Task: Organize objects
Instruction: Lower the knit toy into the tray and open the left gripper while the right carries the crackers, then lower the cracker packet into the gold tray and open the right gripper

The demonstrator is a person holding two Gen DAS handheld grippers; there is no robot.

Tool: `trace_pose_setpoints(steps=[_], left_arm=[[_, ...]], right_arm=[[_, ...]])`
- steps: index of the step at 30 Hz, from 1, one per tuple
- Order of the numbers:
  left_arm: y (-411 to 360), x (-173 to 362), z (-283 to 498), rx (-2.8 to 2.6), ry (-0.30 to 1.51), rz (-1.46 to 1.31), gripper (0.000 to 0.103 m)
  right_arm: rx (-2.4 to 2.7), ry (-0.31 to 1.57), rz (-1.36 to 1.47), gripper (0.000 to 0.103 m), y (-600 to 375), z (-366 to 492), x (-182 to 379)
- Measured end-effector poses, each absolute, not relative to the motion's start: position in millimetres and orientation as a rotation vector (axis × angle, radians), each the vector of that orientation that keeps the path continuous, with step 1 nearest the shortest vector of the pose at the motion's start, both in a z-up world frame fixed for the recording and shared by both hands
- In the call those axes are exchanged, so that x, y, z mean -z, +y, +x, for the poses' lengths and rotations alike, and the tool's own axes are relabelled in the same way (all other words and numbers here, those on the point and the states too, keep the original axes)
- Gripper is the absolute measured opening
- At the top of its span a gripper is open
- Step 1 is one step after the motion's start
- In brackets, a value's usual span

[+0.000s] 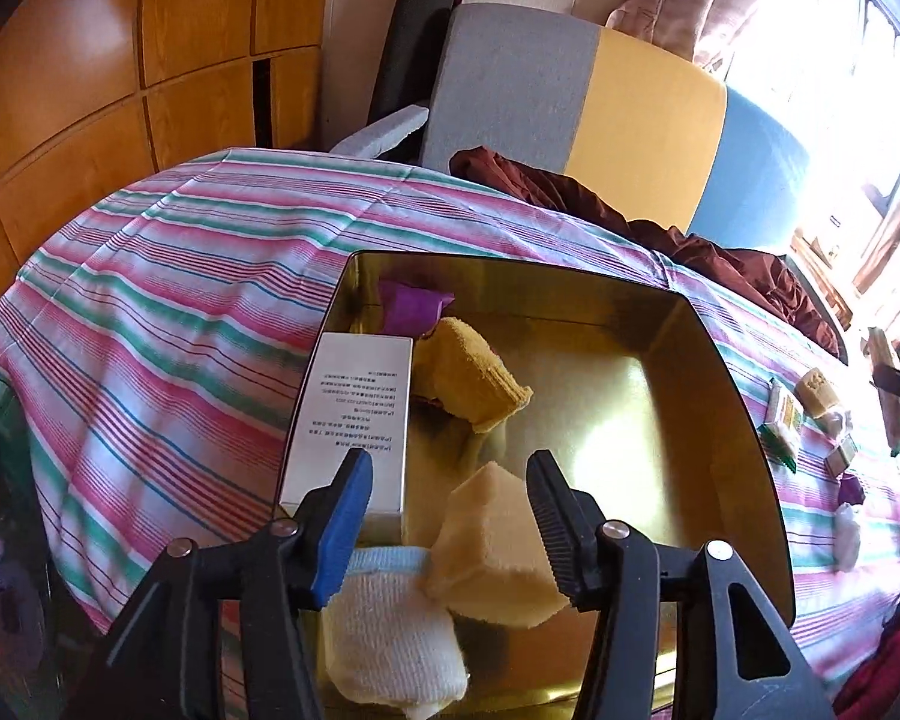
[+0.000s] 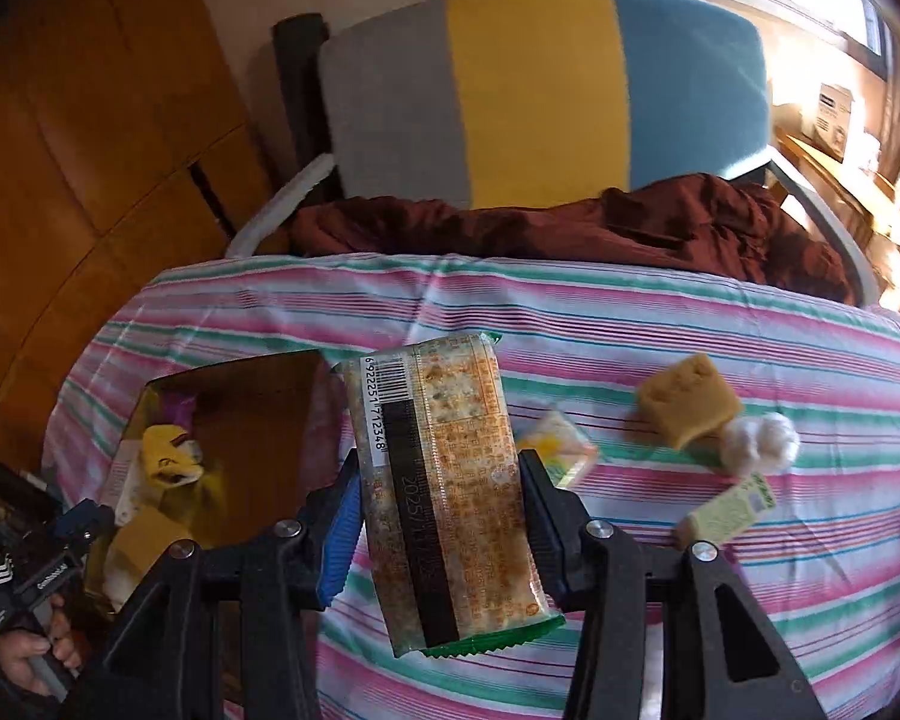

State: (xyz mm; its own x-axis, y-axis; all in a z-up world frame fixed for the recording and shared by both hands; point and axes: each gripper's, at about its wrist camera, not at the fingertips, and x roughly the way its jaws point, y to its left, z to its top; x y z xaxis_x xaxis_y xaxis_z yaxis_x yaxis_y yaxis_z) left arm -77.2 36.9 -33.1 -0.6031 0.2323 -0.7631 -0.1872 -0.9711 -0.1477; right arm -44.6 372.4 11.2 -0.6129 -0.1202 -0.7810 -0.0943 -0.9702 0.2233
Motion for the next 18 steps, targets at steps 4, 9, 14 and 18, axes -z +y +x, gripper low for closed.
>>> trace_pose_setpoints(steps=[4,9,14,18], left_arm=[[30.3,32.8,-68.4,-2.642,-0.062,-1.253,0.058],[17.5,31.7,-59.7,-2.669,-0.088,-1.242,0.061],[9.7,32.3,-51.5,-2.691,-0.071,-1.234,0.063],[5.9,35.6,-50.3,-2.684,-0.087,-1.246,0.065]], right_arm=[[2.644,-0.293,1.417,0.049,298.5,-90.1,10.2],[2.557,-0.245,1.553,0.049,241.4,-126.8,51.8],[2.527,-0.284,1.665,0.049,218.5,-141.7,79.5],[2.465,-0.363,1.700,0.051,211.3,-144.1,90.1]])
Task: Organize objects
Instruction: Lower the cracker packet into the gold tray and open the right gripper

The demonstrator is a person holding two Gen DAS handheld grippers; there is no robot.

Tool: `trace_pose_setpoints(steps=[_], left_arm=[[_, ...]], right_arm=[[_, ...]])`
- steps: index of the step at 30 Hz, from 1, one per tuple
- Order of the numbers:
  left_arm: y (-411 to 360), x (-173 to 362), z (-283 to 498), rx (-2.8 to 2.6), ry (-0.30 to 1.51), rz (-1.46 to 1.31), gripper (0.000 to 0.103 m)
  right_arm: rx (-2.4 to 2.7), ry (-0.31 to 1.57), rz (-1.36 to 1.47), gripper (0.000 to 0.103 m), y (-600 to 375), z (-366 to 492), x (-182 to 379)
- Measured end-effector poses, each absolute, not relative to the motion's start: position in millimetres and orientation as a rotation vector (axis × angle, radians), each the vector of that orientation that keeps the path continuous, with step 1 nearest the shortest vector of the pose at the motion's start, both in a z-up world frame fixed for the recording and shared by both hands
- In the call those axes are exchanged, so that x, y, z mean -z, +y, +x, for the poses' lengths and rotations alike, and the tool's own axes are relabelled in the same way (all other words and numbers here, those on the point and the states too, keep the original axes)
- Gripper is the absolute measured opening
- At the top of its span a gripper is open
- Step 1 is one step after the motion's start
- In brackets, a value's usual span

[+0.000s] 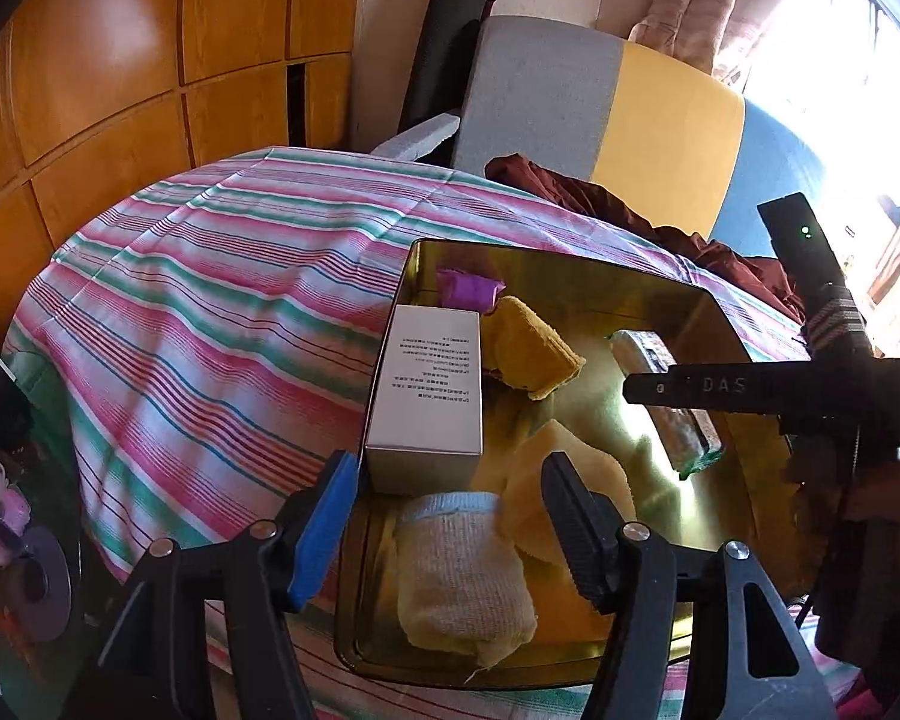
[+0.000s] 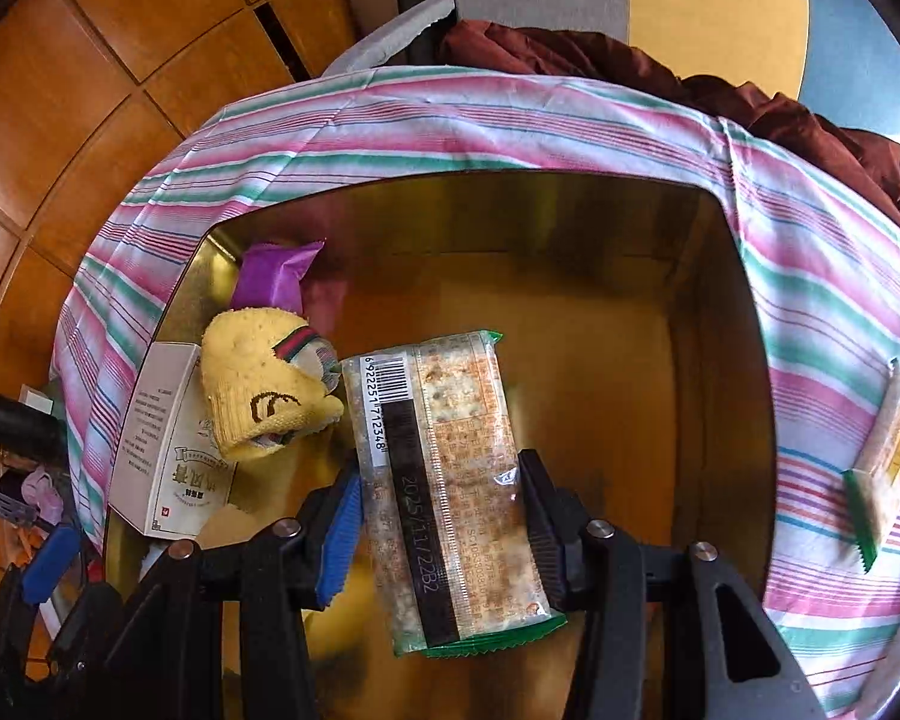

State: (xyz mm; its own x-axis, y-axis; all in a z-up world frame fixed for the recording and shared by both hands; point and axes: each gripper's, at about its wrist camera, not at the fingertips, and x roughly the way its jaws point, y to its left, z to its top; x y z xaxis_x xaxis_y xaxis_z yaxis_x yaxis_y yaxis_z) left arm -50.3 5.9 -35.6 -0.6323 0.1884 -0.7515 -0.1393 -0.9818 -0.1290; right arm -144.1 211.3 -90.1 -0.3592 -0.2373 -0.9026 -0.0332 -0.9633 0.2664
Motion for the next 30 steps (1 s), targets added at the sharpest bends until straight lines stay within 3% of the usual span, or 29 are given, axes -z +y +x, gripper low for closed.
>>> trace_pose_setpoints(steps=[7,19,24,30], left_arm=[[0.1,38.5,-48.3,-2.689,-0.108,-1.259,0.070],[9.1,30.8,-40.3,-2.678,-0.095,-1.234,0.072],[23.9,29.3,-35.9,-2.647,-0.062,-1.228,0.076],[46.3,26.6,-34.9,-2.595,-0.024,-1.226,0.077]], right_arm=[[2.450,-0.494,1.615,0.052,219.6,-129.7,81.0],[2.621,-0.527,1.495,0.053,257.8,-77.4,45.5],[2.713,-0.500,1.438,0.071,278.1,-52.5,37.3],[2.801,-0.600,1.425,0.073,331.2,-26.9,29.3]])
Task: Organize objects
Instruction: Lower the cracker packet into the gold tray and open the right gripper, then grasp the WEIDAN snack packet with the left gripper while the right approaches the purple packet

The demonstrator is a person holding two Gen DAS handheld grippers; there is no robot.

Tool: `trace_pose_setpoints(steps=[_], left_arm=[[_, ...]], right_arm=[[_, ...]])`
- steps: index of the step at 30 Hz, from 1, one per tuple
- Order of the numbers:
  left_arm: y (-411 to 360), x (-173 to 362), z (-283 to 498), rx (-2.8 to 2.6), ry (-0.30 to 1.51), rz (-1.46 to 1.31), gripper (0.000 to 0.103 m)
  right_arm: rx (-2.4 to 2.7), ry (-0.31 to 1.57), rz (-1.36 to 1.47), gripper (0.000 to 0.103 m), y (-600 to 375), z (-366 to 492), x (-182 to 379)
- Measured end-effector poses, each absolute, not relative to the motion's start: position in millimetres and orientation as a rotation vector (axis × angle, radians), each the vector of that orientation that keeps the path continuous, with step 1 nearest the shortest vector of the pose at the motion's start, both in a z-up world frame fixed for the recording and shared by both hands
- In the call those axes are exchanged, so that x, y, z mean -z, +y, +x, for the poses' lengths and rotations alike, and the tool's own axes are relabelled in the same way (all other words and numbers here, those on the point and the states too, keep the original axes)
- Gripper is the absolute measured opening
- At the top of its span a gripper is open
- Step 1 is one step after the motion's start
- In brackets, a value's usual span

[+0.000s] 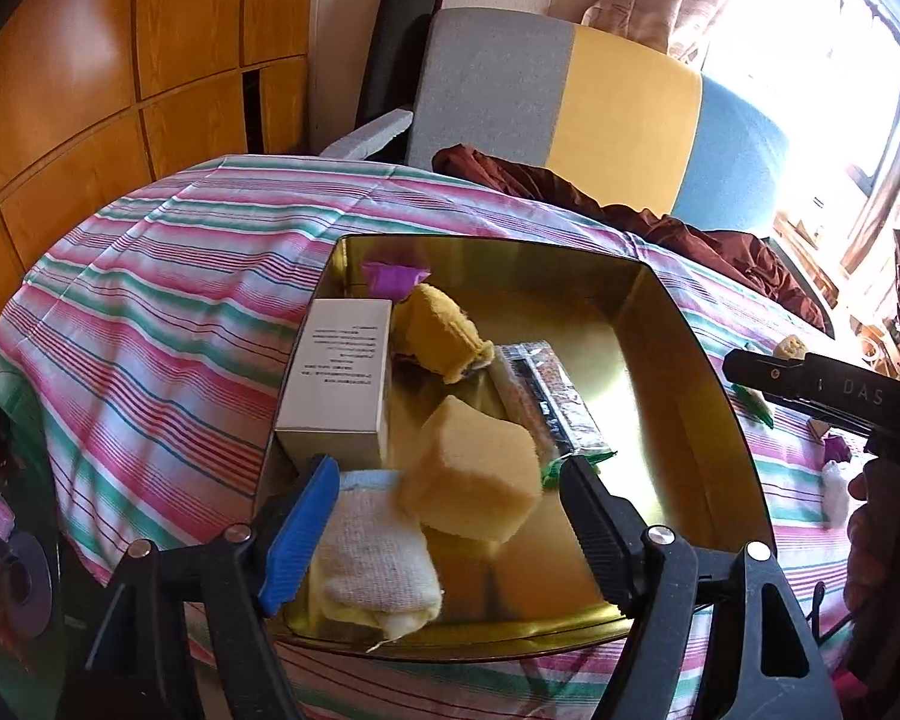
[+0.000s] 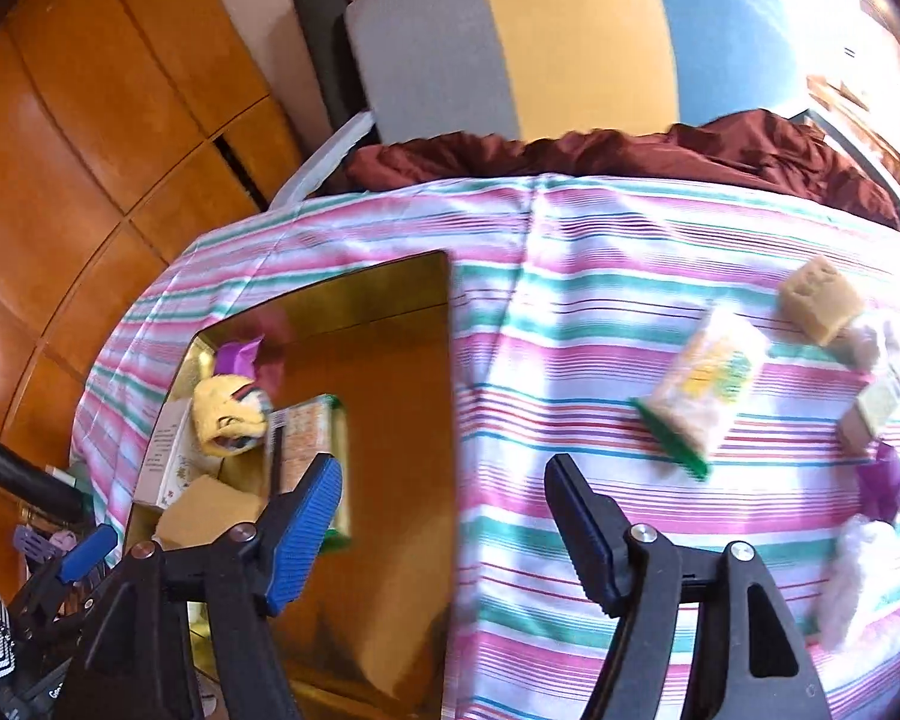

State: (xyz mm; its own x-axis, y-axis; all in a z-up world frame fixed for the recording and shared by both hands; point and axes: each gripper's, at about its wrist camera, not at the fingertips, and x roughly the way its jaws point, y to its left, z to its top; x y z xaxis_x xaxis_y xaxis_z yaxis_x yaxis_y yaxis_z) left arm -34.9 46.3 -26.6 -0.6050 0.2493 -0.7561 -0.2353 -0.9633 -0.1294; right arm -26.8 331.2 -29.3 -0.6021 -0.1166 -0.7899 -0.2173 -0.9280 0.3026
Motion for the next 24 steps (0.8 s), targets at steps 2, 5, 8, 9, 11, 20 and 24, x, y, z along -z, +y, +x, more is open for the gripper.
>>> trace_pose_setpoints(steps=[2,5,8,9,11,20,24], left_arm=[[57.6,24.7,-33.5,-2.565,-0.004,-1.219,0.077],[78.4,19.3,-30.1,-2.522,0.050,-1.185,0.077],[102.7,13.4,-24.6,-2.480,0.120,-1.143,0.080],[111.2,11.8,-23.2,-2.464,0.136,-1.130,0.080],[127.7,8.0,-21.9,-2.429,0.163,-1.110,0.080],[208.0,-0.5,-21.0,-2.313,0.303,-1.048,0.084],[243.5,-0.7,-28.5,-2.267,0.338,-1.059,0.084]], right_arm=[[-2.666,0.607,-1.338,0.073,355.3,-16.8,27.1],[-2.591,0.624,-1.289,0.073,393.8,-2.7,25.5],[-2.513,0.653,-1.248,0.073,435.1,10.6,26.6],[-2.484,0.654,-1.244,0.073,447.6,13.8,27.4],[-2.427,0.661,-1.223,0.073,474.0,20.4,29.1],[-2.252,0.819,-1.100,0.074,568.4,51.7,49.5],[-2.165,1.075,-1.079,0.074,592.8,64.6,66.2]])
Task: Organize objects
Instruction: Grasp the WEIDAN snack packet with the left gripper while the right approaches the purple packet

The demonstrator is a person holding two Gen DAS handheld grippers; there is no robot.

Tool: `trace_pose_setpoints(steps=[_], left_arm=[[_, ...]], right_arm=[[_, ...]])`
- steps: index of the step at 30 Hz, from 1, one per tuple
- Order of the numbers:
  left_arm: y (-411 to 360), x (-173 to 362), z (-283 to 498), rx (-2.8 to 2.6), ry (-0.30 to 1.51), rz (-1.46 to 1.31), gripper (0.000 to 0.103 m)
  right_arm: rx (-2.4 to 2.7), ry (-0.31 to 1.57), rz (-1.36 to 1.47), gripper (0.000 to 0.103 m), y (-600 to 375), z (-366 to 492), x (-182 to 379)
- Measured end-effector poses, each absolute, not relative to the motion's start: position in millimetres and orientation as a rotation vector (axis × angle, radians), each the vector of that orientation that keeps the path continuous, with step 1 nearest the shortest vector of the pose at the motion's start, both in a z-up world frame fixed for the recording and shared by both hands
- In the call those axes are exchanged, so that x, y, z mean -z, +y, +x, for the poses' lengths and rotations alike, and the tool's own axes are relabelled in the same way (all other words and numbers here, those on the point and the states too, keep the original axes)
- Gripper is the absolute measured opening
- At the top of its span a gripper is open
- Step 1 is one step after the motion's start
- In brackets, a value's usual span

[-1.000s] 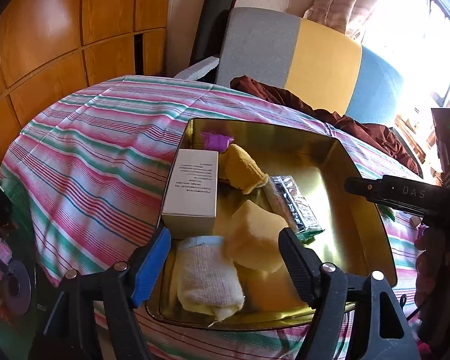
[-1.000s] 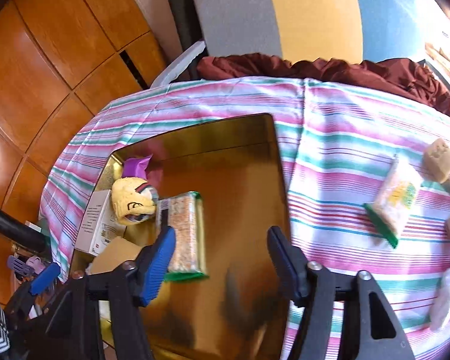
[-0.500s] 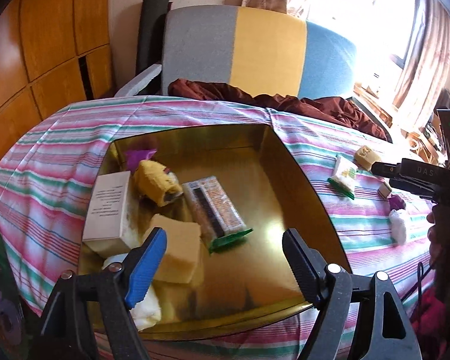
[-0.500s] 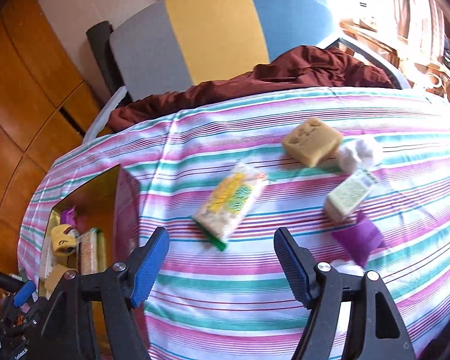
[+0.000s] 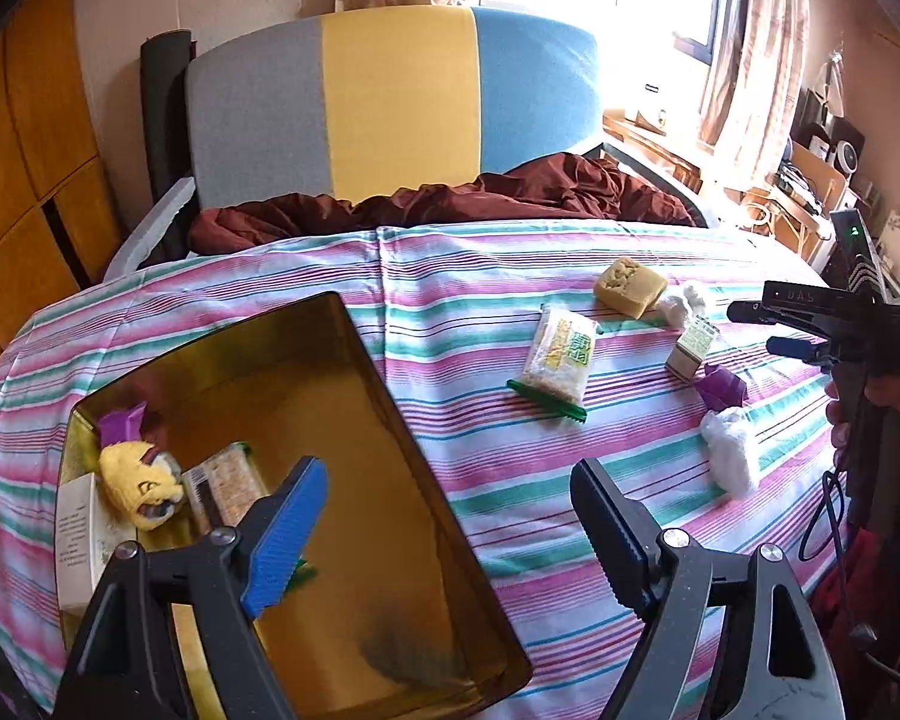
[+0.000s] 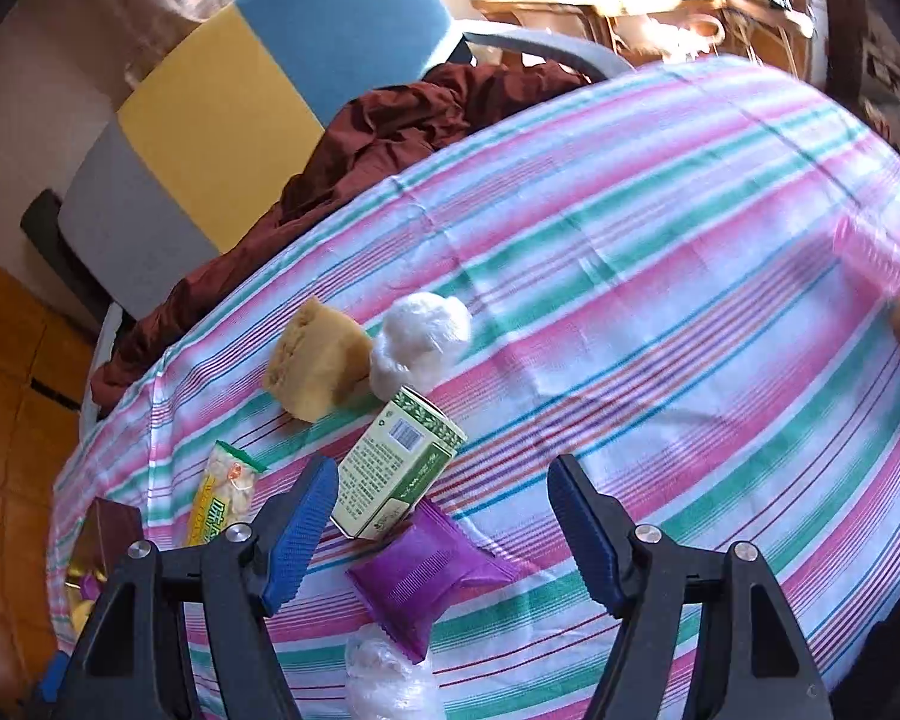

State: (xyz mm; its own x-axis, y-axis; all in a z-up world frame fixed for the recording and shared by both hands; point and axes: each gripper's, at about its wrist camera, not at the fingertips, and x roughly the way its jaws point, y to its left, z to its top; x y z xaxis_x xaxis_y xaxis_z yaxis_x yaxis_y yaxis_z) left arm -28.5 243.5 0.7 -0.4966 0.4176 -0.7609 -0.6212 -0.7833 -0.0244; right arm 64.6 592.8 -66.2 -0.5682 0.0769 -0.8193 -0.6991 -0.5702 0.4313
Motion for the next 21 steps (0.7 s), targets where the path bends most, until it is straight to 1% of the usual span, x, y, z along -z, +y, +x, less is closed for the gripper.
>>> trace_pose_setpoints(steps=[5,9,17,21], left_arm=[[294.5,6.8,-37.8,-2.213,0.437,-1.039,0.085],[330.2,24.7,-58.5,-2.154,0.474,-1.118,0.085],[383.9,57.4,-91.4,-2.112,0.591,-1.198,0.085],[399.6,68.9,-99.8,-2.082,0.592,-1.211,0.085]], right_arm=[[-2.189,1.083,-1.075,0.074,592.4,61.9,63.2],[-2.215,1.059,-1.086,0.074,588.9,58.1,60.6],[-2.202,1.143,-1.085,0.074,596.2,59.0,66.1],[-2.203,1.158,-1.087,0.074,596.5,58.7,66.9]])
